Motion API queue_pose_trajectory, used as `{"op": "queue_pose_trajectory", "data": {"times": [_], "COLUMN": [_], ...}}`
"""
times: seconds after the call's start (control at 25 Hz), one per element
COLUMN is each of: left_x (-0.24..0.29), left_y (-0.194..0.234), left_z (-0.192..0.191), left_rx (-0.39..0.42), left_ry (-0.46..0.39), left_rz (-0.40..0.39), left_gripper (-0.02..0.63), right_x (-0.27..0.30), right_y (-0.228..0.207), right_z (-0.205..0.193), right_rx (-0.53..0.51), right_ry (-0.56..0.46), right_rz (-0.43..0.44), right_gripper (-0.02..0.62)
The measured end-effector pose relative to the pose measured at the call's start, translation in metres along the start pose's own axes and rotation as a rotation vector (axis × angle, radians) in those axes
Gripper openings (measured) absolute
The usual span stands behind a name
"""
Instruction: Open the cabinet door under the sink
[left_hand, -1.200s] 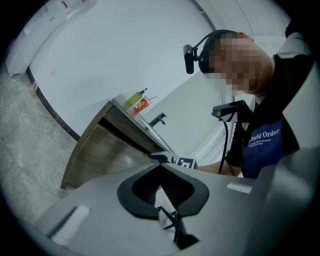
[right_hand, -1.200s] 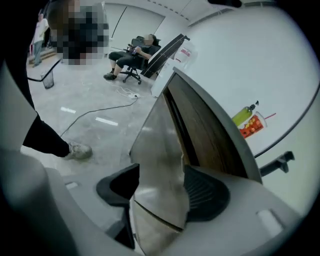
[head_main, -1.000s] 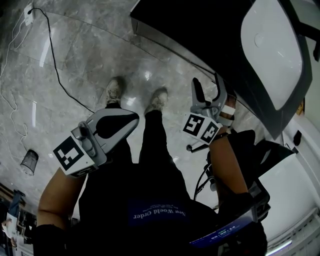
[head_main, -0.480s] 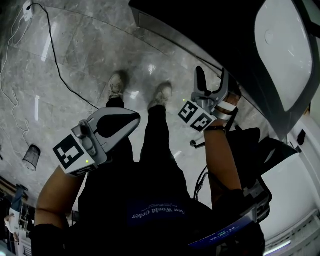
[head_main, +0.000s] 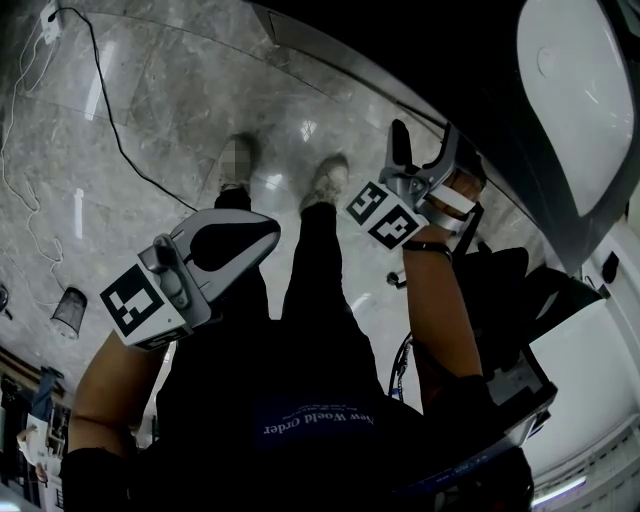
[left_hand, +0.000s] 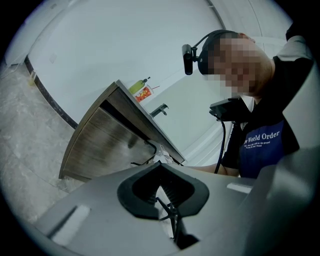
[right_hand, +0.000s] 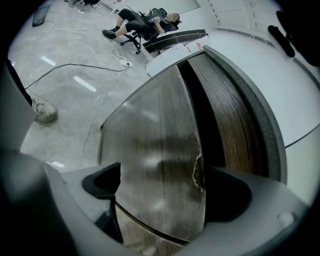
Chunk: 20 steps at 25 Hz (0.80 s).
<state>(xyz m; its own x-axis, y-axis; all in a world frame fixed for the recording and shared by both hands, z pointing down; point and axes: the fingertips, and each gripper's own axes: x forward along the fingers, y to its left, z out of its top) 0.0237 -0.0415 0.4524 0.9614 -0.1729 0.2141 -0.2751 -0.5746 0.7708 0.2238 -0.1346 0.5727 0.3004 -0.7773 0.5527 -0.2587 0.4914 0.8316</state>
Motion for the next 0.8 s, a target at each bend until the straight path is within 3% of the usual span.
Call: {"op": "queue_pose_trajectory", "data": {"times": [0.16, 0.28, 0.4, 0.6, 0.8], "left_x": [0.002, 0.001, 0.002, 0.001, -0.007], "left_y": [-0.005, -0.013, -0.020, -0.027, -0.027], "left_z": [0.005, 0.005, 0.015, 0.021, 0.010], "left_rx": [0.025, 0.019, 0.016, 0.015, 0.015], "left_ry": [-0.023, -0.021, -0.078, -0.124, -0.095], "left_rz": [-0.001, -0.015, -0.028, -0.045, -0.033], "left_gripper": [0.003, 0.003, 0.003, 0.003, 0.003], "right_x": [-0.014, -0.032, -0.051, -0.085, -0.097], "right_y": [0.004, 0.007, 0.009, 0.005, 0.013], "right_z": [0.001, 0.002, 0.005, 0.011, 0.018], "right_rx": [0.018, 0.033, 0.054, 0.159, 0.328], "right_ry": [-0.020, -0.034, -0.065, -0.096, -0.100], "right_rz": [0.137, 0.324, 0.541, 0.841, 1.002], "right_gripper": [0.515, 0.509, 0.496, 0.370, 0.275]}}
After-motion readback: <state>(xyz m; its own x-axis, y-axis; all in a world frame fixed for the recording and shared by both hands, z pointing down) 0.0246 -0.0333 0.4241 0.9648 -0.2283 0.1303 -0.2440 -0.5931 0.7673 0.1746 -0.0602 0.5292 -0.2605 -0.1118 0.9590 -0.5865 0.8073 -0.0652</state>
